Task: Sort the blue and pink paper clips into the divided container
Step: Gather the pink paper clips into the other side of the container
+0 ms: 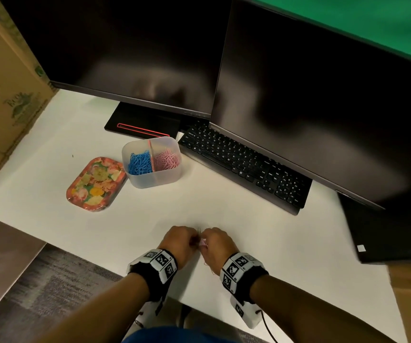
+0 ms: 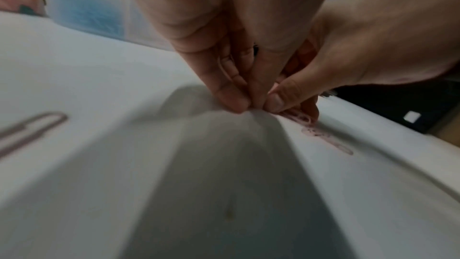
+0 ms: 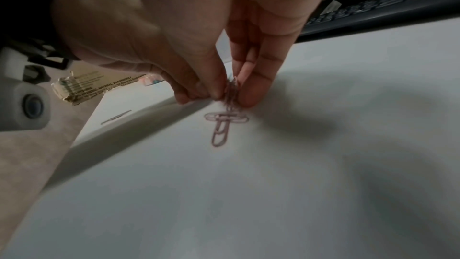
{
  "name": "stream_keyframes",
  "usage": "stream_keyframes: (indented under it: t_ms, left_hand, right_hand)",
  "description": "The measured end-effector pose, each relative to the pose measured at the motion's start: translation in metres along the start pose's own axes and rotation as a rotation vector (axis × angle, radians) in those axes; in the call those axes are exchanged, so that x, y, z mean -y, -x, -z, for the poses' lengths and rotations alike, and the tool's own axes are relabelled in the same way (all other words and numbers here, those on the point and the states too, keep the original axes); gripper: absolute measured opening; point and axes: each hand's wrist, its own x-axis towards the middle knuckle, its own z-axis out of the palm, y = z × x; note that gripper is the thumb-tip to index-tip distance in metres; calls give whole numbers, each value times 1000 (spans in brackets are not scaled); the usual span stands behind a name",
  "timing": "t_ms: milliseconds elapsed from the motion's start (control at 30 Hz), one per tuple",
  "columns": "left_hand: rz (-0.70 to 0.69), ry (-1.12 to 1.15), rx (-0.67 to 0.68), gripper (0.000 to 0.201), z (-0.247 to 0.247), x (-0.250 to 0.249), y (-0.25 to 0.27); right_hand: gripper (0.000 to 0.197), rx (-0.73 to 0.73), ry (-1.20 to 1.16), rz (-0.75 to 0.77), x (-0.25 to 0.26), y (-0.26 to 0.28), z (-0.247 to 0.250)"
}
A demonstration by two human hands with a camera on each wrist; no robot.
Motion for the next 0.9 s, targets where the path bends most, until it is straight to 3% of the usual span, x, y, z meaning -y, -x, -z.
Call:
stream_keyframes:
  t_ms: [267, 533, 667, 733, 833, 900]
  left_hand:
    - [74, 224, -15, 19, 4, -11, -6]
    - [342, 813, -75, 15, 22, -7, -25]
    - [475, 1313, -20, 39, 32, -22, -32]
    - [478, 1531, -17, 39, 39, -25, -34]
    - [445, 1659, -68, 32, 60, -28, -37]
    - [404, 1692, -107, 33, 79, -30, -39]
  right_hand:
    - [18, -43, -85, -69, -4, -20, 17]
    - [3, -84, -370, -184, 0, -38, 42]
    - [9, -110, -441, -33, 28, -38, 58]
    - [15, -79, -397, 63, 44, -37, 66]
    - [28, -72, -418, 180, 55, -36, 82]
    - [27, -191, -518, 234, 49, -35, 94]
